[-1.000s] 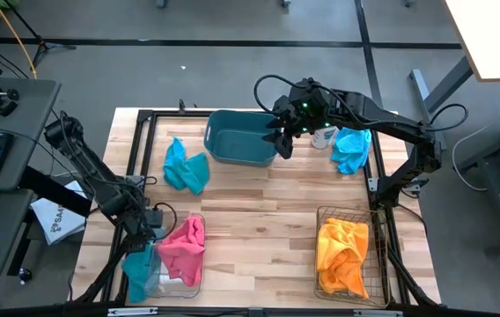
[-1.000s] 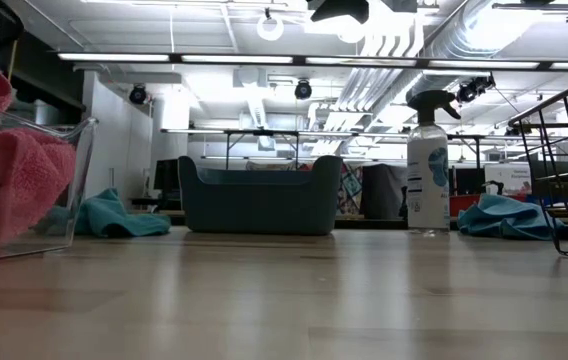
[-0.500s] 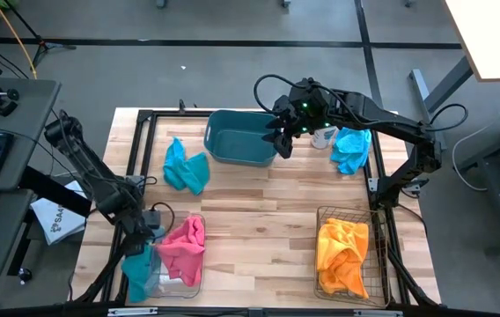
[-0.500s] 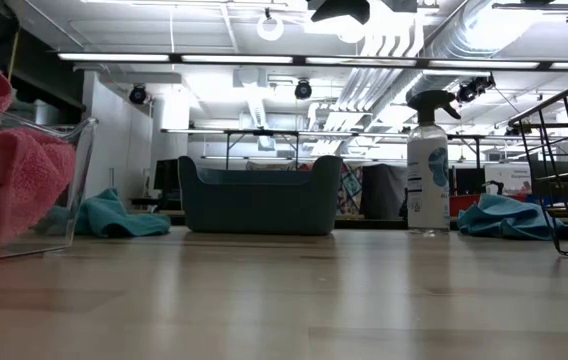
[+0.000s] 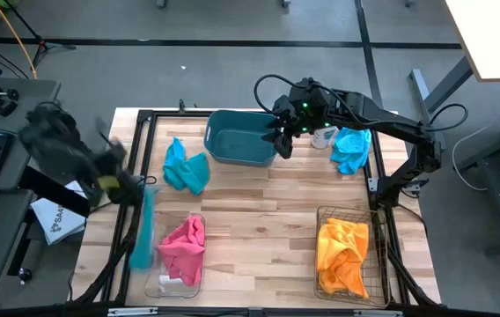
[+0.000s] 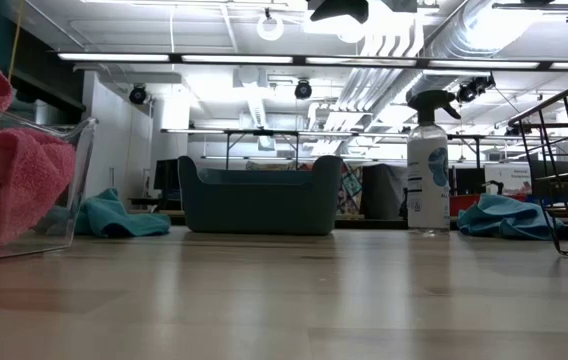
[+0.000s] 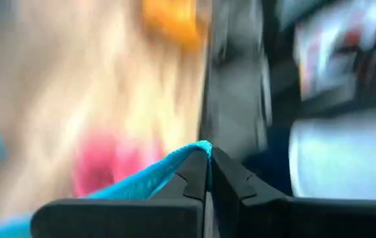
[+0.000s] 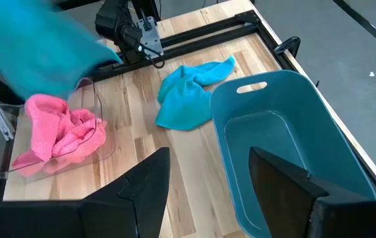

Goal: Sort microfiber towel by color & place in baskets
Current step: Put the bottom blue microfiber towel into the blue bin

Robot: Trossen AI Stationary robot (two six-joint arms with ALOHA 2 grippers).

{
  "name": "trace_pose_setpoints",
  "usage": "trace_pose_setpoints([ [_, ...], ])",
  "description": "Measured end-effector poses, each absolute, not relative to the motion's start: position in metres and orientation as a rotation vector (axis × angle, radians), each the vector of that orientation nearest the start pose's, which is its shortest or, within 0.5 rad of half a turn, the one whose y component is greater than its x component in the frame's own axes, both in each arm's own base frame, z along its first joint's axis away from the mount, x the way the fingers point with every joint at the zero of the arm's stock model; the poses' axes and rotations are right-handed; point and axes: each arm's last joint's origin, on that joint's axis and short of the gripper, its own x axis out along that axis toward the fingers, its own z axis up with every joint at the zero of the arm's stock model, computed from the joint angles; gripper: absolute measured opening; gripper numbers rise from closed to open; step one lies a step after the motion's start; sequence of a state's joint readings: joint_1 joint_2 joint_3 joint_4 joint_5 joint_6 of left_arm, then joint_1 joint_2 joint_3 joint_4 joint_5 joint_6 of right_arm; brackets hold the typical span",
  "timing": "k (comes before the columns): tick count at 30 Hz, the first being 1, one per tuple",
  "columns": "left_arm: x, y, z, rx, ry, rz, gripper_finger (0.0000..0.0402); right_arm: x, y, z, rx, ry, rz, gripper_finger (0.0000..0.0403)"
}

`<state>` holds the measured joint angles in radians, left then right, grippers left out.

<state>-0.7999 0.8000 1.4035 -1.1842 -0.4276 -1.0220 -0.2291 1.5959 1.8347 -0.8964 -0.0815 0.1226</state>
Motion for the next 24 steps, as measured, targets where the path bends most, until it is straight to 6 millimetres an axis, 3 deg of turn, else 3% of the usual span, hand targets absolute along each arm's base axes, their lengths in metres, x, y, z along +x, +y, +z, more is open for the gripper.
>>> trace_pose_setpoints([
  [6,0.055,-0.021,0.506,-0.411,0.06,0.139,0.0,0.319,-0.072,0.425,0.218,0.632,-0.182,0.0202],
  [11,0.07,-0.027,0.537,-0.093,-0.093,0.257,0.0,0.322,-0.073,0.429,0.187,0.594,-0.172,0.0202],
  [16,0.104,-0.037,0.537,0.142,-0.058,0.333,0.0,0.322,-0.073,0.441,0.143,0.482,-0.161,0.0202],
  [20,0.153,-0.037,0.525,0.172,0.001,0.265,0.0,0.317,-0.074,0.455,0.123,0.387,-0.163,0.0202],
  [24,0.208,-0.021,0.505,0.166,0.091,0.138,0.0,0.305,-0.073,0.467,0.117,0.334,-0.17,0.0202],
])
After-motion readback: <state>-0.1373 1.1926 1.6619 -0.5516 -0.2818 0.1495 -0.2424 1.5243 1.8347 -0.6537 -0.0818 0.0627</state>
